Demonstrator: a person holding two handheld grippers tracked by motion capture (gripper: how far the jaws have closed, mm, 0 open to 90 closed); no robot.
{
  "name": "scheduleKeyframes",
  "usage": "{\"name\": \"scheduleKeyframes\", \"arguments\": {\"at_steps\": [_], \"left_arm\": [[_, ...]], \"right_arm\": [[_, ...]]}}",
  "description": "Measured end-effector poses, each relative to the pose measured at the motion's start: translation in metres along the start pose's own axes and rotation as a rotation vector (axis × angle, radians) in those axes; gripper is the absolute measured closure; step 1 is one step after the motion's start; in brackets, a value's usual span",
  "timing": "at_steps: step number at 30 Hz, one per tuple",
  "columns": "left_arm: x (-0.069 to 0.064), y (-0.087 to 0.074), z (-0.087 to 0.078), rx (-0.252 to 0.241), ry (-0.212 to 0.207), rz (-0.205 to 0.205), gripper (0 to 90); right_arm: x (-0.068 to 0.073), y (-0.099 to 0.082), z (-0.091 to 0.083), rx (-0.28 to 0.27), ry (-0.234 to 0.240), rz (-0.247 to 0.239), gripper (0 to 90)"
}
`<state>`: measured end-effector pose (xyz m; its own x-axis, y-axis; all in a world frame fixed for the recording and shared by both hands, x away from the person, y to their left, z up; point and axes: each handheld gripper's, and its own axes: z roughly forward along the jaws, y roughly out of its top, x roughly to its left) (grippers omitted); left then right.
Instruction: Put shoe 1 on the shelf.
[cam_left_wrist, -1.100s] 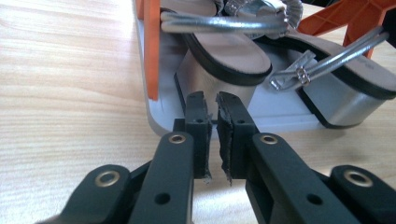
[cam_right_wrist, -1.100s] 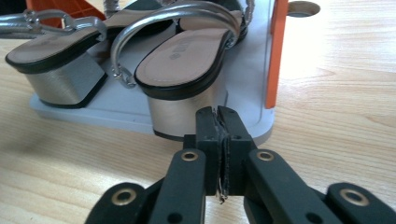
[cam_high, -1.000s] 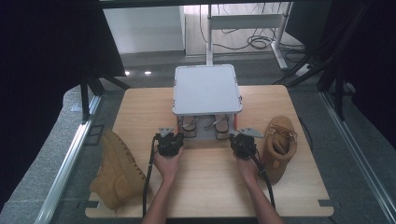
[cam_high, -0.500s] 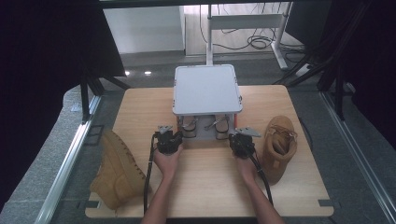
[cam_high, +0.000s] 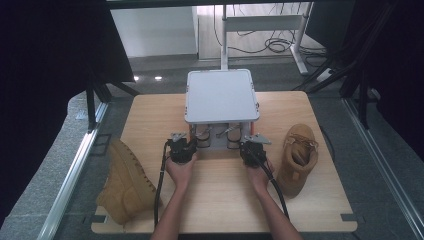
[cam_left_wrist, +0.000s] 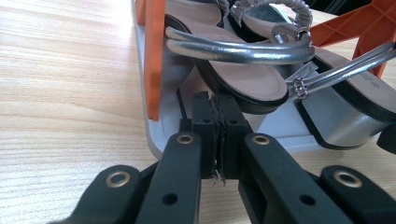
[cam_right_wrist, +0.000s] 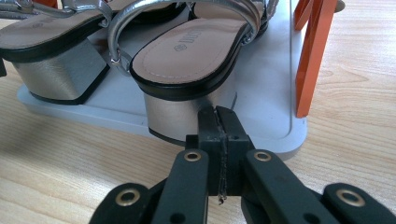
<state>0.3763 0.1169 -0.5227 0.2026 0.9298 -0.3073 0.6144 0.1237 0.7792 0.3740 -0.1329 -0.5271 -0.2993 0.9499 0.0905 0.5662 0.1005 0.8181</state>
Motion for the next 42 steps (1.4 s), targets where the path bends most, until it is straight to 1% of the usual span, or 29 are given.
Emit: {"name": "scheduleKeyframes", "arguments": {"at_steps": [7, 9, 12, 15, 16, 29, 37, 42], "left_arm": [[-0.001, 0.000, 0.001, 0.006, -0.001, 0.000, 89.6], [-0.001, 0.000, 0.001, 0.008, -0.003, 0.002, 89.6], [-0.001, 0.000, 0.001, 0.011, -0.002, 0.006, 89.5], [-0.002, 0.000, 0.001, 0.013, -0.001, 0.008, 89.8], [-0.002, 0.000, 0.001, 0.013, -0.004, 0.007, 89.7], [-0.006, 0.000, 0.003, 0.021, -0.018, 0.019, 89.7], [-0.007, 0.000, 0.003, 0.024, -0.026, 0.015, 89.8], [-0.009, 0.001, 0.004, 0.030, -0.033, 0.028, 89.7]], "right_arm": [[0.000, 0.001, 0.002, -0.006, 0.001, 0.005, 89.6], [0.001, 0.001, 0.003, -0.006, 0.007, 0.002, 89.6], [0.002, 0.001, 0.004, -0.006, 0.018, 0.018, 89.6], [0.004, 0.003, 0.005, -0.001, 0.030, 0.021, 89.5], [0.004, 0.003, 0.005, -0.001, 0.024, 0.017, 89.5], [0.014, 0.008, 0.011, -0.004, 0.043, 0.004, 89.6], [0.017, 0.008, 0.013, -0.006, 0.052, -0.004, 89.5], [0.019, 0.009, 0.013, -0.007, 0.051, -0.005, 89.5]]}}
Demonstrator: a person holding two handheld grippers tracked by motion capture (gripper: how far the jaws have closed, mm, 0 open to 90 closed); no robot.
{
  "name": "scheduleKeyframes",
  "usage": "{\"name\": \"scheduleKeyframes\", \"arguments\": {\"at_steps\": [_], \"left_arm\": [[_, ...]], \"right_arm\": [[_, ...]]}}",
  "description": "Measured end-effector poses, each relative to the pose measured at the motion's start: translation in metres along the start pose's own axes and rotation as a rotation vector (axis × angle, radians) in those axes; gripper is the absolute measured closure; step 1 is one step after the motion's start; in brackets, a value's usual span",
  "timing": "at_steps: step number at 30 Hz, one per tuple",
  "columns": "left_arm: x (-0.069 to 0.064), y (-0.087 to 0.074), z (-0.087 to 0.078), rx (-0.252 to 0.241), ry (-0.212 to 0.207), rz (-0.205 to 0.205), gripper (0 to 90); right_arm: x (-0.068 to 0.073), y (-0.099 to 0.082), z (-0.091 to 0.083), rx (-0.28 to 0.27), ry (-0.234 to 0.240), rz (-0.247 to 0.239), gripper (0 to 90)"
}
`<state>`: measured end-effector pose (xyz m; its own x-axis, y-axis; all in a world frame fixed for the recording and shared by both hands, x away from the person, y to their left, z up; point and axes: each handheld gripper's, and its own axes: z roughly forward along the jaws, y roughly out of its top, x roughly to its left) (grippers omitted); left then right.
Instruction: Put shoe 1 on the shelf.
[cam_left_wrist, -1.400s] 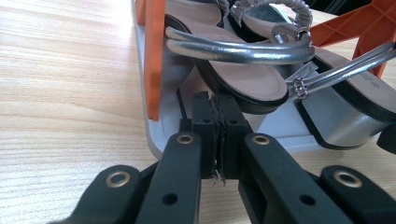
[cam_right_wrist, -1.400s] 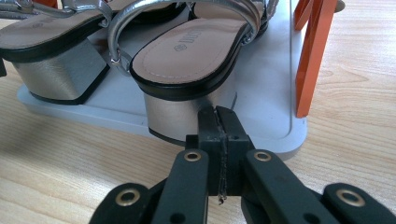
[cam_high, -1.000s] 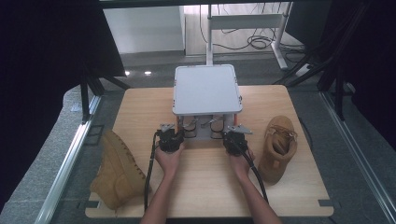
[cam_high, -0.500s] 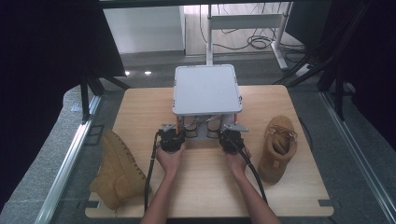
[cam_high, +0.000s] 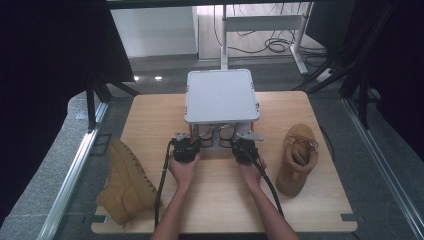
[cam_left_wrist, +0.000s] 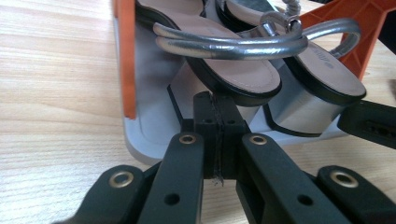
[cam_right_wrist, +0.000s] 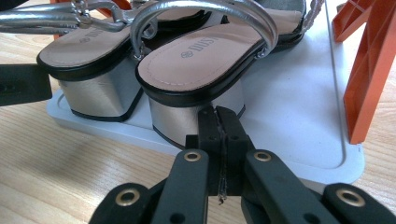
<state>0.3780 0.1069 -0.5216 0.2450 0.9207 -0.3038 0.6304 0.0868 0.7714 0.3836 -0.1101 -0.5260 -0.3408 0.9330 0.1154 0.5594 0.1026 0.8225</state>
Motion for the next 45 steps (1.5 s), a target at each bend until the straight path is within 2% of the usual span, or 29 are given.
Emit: {"name": "scheduleKeyframes", "arguments": {"at_steps": [22, 37, 45], "left_arm": [[-0.008, -0.002, 0.002, 0.005, -0.008, 0.013, 89.0], [-0.006, -0.004, 0.003, -0.003, -0.010, 0.019, 86.6], [-0.004, -0.005, 0.003, 0.000, -0.024, 0.016, 85.5]], "right_arm": [[0.008, 0.002, 0.003, 0.000, 0.014, -0.006, 89.6], [0.011, 0.001, 0.004, 0.001, 0.019, -0.003, 89.0], [0.011, 0.000, 0.004, 0.000, 0.021, -0.005, 88.9]]}}
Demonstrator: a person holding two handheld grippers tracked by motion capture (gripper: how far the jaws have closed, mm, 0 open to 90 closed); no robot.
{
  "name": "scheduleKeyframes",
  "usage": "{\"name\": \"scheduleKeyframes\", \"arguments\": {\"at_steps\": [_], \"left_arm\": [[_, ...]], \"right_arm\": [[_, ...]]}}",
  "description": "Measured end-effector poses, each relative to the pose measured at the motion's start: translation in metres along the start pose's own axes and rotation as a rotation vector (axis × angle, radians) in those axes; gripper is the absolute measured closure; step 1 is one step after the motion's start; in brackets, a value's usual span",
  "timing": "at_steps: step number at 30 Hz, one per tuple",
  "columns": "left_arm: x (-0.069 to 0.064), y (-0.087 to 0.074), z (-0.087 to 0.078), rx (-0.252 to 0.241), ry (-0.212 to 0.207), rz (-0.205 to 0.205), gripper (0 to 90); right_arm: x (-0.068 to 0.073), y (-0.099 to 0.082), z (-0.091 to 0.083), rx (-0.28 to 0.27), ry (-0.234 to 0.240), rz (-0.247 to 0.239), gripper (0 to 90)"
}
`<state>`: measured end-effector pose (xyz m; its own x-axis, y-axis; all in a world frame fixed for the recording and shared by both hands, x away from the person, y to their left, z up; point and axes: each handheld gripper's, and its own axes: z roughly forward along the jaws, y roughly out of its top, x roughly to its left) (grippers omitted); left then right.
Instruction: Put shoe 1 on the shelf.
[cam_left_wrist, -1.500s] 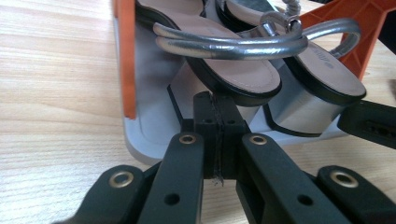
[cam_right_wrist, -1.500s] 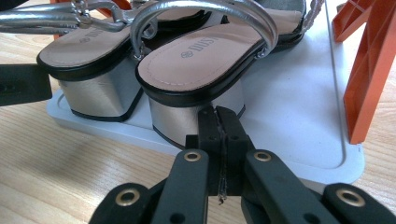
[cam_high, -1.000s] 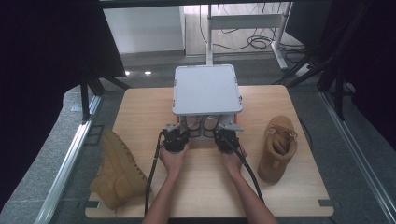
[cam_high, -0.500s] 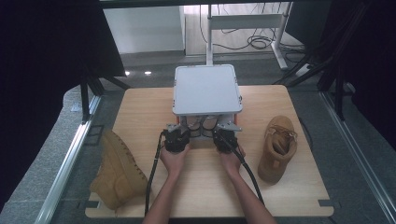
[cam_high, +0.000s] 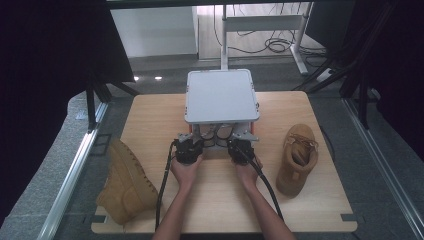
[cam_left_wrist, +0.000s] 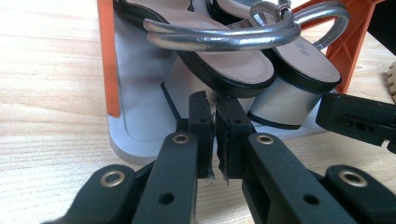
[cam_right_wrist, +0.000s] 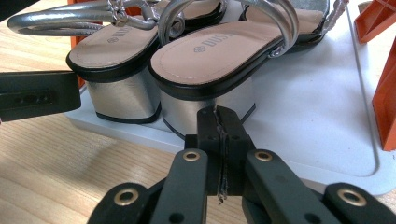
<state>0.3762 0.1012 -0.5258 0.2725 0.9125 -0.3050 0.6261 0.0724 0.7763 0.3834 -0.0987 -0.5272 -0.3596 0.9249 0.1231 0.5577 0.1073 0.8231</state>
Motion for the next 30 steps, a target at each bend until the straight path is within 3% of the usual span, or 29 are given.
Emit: {"name": "scheduleKeyframes", "arguments": {"at_steps": [9, 30], "left_arm": [[0.004, -0.005, 0.002, 0.027, 0.007, 0.006, 81.9], [0.003, -0.003, -0.015, -0.010, -0.024, 0.017, 83.4]], "right_arm": [[-0.002, -0.007, 0.003, 0.013, 0.002, 0.006, 87.2], [0.000, -0.005, -0.007, -0.003, 0.023, 0.008, 87.3]]}}
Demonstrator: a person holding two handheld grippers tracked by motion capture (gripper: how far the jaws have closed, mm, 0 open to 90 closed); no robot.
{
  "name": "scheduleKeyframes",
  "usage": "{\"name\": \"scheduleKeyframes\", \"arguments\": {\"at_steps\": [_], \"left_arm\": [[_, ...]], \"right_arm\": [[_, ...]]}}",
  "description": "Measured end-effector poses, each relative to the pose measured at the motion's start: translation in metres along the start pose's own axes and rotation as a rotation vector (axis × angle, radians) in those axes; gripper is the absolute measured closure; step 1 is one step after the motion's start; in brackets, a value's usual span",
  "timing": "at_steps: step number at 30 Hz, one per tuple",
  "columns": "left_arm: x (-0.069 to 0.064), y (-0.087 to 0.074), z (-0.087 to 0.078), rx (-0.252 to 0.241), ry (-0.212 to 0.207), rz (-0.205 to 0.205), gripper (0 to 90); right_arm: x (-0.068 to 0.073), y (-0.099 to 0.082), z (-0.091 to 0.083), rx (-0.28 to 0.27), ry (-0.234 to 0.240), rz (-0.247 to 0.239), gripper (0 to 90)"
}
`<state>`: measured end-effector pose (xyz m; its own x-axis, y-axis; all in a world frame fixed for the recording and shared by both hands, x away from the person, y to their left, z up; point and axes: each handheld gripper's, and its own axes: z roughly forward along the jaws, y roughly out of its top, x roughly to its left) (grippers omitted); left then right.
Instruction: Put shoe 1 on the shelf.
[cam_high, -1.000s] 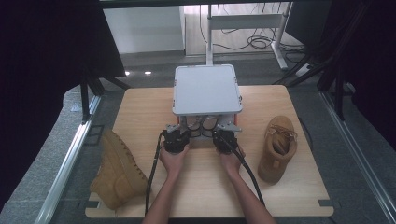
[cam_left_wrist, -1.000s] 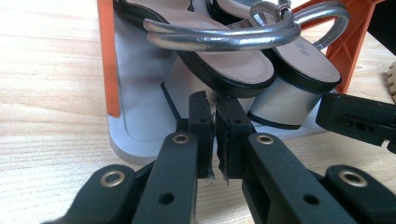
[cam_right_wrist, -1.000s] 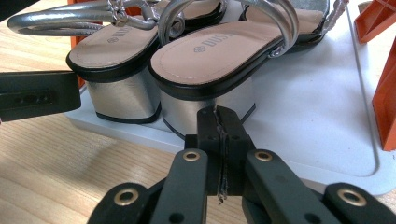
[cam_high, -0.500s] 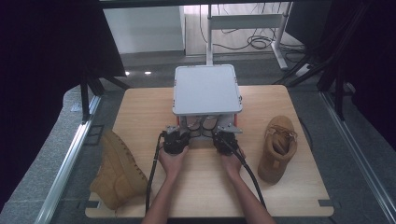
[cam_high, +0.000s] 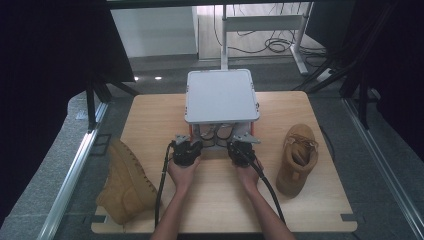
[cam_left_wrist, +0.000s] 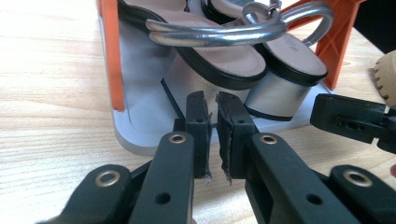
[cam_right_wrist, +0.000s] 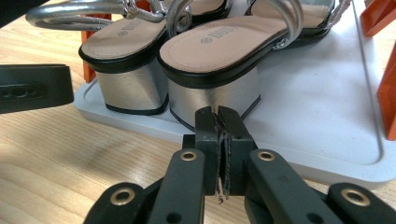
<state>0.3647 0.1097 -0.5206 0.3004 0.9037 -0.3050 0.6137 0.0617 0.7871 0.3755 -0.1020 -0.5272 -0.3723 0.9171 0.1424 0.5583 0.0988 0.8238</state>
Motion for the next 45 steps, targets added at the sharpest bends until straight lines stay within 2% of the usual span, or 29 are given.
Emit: {"name": "scheduleKeyframes", "arguments": {"at_steps": [13, 18, 22, 24, 30, 39, 45], "left_arm": [[-0.001, -0.003, -0.015, -0.023, -0.020, -0.001, 83.0], [-0.005, -0.002, -0.022, -0.028, -0.031, 0.013, 82.7], [-0.011, -0.003, -0.030, -0.026, -0.039, 0.040, 82.2], [-0.014, -0.004, -0.036, -0.035, -0.034, 0.071, 82.1], [-0.019, -0.012, -0.056, -0.049, -0.057, 0.103, 82.3], [-0.018, -0.009, -0.092, -0.058, -0.075, 0.161, 82.8], [-0.008, -0.016, -0.110, -0.047, -0.105, 0.146, 82.8]], "right_arm": [[-0.008, 0.003, -0.017, -0.022, 0.007, -0.001, 87.3], [-0.010, 0.003, -0.025, -0.032, 0.014, 0.003, 87.2], [-0.011, 0.003, -0.031, -0.038, 0.026, -0.003, 87.1], [-0.010, 0.002, -0.036, -0.038, 0.033, -0.008, 87.1], [-0.007, -0.003, -0.050, -0.042, 0.059, -0.036, 87.1], [-0.004, -0.016, -0.076, -0.050, 0.121, -0.048, 87.0], [-0.007, -0.026, -0.093, -0.066, 0.159, -0.046, 87.0]]}}
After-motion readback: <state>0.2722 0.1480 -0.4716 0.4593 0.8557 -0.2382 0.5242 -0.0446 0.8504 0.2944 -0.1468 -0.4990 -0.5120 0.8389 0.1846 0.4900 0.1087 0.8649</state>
